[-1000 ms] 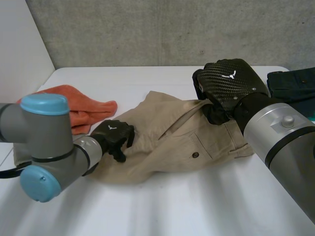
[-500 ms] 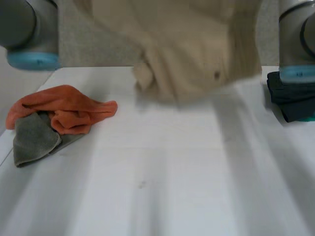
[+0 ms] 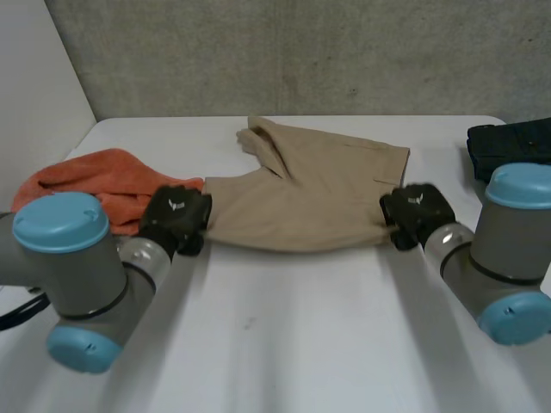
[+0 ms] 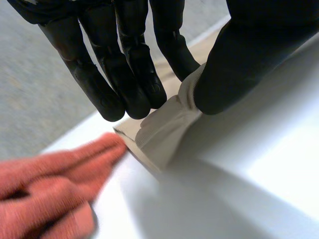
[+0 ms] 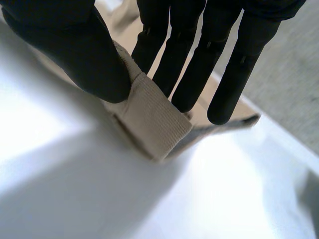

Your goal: Fold the laundry.

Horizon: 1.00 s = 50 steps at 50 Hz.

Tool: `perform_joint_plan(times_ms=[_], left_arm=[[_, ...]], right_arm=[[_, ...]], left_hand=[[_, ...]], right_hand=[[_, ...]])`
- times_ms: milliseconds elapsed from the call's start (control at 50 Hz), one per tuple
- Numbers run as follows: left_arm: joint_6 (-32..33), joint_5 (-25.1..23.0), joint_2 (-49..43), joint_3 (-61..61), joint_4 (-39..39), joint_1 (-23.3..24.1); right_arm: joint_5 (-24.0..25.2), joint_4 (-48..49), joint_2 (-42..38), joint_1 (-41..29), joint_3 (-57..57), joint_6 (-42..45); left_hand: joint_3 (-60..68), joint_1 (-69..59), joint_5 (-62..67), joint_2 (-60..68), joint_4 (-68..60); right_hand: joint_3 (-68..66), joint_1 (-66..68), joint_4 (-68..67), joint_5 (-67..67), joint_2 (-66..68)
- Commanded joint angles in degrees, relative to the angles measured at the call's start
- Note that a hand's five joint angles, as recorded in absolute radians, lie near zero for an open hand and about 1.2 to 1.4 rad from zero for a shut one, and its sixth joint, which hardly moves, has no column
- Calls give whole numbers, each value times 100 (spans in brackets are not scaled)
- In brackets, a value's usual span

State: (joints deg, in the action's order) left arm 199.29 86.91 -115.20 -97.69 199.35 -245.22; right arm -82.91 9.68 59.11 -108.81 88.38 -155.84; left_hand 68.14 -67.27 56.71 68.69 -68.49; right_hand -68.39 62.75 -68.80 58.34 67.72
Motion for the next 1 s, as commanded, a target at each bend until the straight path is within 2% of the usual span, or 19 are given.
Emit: perform_joint_plan(times_ms=[20, 60, 120, 200, 280, 300, 340, 360, 380, 420, 500, 520, 580, 640, 680, 840, 960, 1000], left_arm=[[548, -226, 849, -347, -1448, 140], [776, -209, 1121, -478, -2045, 237], [1119, -200, 1455, -671, -2862, 404], [1523, -122, 1702, -848, -3848, 737], [1613, -95, 1773, -840, -4413, 853], [1604, -95, 1773, -813, -4379, 853], [1569, -86, 1756, -752, -4256, 844], [1517, -77, 1738, -647, -4116, 800], [1490, -95, 1730, -594, -4036, 783], [1402, -130, 1712, -480, -3808, 747], [1165, -253, 1493, -67, -2842, 554], [1060, -340, 1275, 134, -2405, 467], [919, -603, 652, 652, -1675, 361], [901, -824, 79, 1180, -1329, 308], [839, -1000, -492, 1839, -1293, 299], [707, -1439, -2154, 3826, -1662, 246], [795, -1475, -3086, 4907, -1952, 255], [927, -1405, -3367, 5259, -2084, 246]], right_arm=[[-120, -1761, 855, 35, 171, 685], [-129, -2284, 1032, 26, 180, 879], [-147, -3634, 1409, 70, 241, 1562], [-94, -4682, 1778, 289, 469, 2257], [98, -4713, 1963, 430, 671, 2619], [160, -4651, 1981, 448, 707, 2629], [275, -4466, 1990, 492, 786, 2585], [345, -4283, 1973, 510, 865, 2533], [354, -4168, 1955, 510, 909, 2497], [345, -4010, 1912, 527, 979, 2436], [275, -3552, 1815, 554, 1120, 2313], [240, -3386, 1788, 554, 1164, 2251], [222, -3122, 1771, 527, 1225, 2146], [214, -2884, 1762, 466, 1305, 2023], [187, -2735, 1762, 405, 1357, 1952], [38, -2357, 1744, 255, 1524, 1856], [-15, -2189, 1744, 246, 1647, 1820], [-15, -2154, 1771, 264, 1674, 1820]], left_hand=[[1186, -1273, 1329, 1131, -1151], [1186, -1273, 1329, 1131, -1151], [1186, -1273, 1329, 1131, -1151], [1186, -1273, 1329, 1131, -1151], [1186, -1273, 1329, 1131, -1151], [689, -776, 831, 633, -653], [-1809, 1722, -1667, -1865, 1845], [-4354, 4267, -4211, -4409, 4389], [-5195, 5108, -5053, -5251, 5230], [-5814, 5727, -5671, -5869, 5849], [-5814, 5727, -5671, -5869, 5849], [-5762, 5675, -5619, -5817, 5797], [-4990, 4903, -4847, -5045, 5025], [-4348, 4261, -4206, -4404, 4383], [-3809, 3722, -3666, -3864, 3844], [-3371, 3284, -3228, -3426, 3406], [-2397, 2310, -2254, -2452, 2432], [-1422, 1335, -1279, -1477, 1457]], right_hand=[[-1161, 1725, -1120, 1166, 1228], [-1161, 1725, -1120, 1166, 1228], [-1161, 1725, -1120, 1166, 1228], [-1161, 1725, -1120, 1166, 1228], [-1161, 1725, -1120, 1166, 1228], [-1161, 1725, -1120, 1166, 1228], [-1161, 1725, -1120, 1166, 1228], [-1161, 1725, -1120, 1166, 1228], [-1161, 1725, -1120, 1166, 1228], [-1161, 1725, -1120, 1166, 1228], [-1161, 1725, -1120, 1166, 1228], [-1161, 1725, -1120, 1166, 1228], [-1161, 1725, -1120, 1166, 1228], [-1161, 1725, -1120, 1166, 1228], [-1161, 1725, -1120, 1166, 1228], [-1161, 1725, -1120, 1166, 1228], [-1161, 1725, -1120, 1166, 1228], [-1161, 1725, -1120, 1166, 1228]])
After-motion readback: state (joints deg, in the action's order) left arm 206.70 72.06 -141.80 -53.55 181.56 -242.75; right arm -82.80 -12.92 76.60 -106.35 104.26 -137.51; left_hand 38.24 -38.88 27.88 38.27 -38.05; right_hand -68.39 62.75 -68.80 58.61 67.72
